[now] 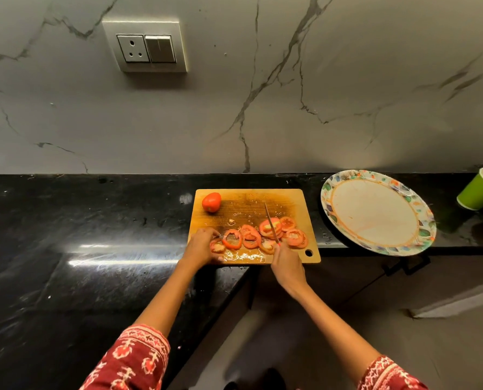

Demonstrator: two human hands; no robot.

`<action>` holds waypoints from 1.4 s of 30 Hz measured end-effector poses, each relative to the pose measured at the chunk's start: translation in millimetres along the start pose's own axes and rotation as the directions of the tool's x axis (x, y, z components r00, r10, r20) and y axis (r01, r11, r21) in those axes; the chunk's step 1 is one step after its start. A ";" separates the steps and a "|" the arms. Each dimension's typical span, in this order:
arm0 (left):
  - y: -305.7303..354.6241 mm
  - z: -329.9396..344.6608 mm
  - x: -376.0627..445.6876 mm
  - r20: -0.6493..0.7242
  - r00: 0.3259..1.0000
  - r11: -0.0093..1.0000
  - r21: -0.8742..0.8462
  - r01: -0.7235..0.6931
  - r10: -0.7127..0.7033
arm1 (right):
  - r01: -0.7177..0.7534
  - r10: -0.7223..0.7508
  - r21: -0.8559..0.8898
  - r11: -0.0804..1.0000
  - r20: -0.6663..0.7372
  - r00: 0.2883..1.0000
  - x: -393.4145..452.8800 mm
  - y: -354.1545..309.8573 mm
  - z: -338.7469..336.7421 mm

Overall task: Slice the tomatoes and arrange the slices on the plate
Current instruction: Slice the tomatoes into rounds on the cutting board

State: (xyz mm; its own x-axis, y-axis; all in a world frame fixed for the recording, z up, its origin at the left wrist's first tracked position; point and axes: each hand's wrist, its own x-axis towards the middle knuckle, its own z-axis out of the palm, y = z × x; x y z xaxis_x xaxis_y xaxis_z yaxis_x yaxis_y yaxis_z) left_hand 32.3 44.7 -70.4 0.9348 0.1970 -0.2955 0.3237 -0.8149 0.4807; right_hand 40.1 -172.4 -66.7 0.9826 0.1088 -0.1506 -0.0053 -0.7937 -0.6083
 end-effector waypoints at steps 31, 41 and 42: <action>121.7 38.3 50.0 -0.086 0.996 0.999 -0.020 -0.033 0.031 | 0.061 -0.059 -0.047 0.997 0.042 0.997 136.3 28.7 -60.8; 107.2 57.6 37.2 -0.163 0.987 1.000 -0.008 0.009 -0.010 | 0.256 -0.260 0.050 0.966 0.145 0.955 92.7 37.2 -40.7; 110.4 59.3 38.2 -0.161 0.987 1.000 -0.008 0.002 -0.003 | 0.260 -0.262 0.027 0.965 0.130 0.956 91.9 38.1 -36.0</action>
State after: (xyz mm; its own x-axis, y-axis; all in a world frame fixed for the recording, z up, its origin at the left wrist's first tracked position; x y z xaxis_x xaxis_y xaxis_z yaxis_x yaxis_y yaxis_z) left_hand 95.0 -70.1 -77.6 0.9451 0.2849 -0.1599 0.3266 -0.8104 0.4865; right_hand 136.9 -214.1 -75.7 0.9168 0.3898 -0.0865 0.2458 -0.7217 -0.6471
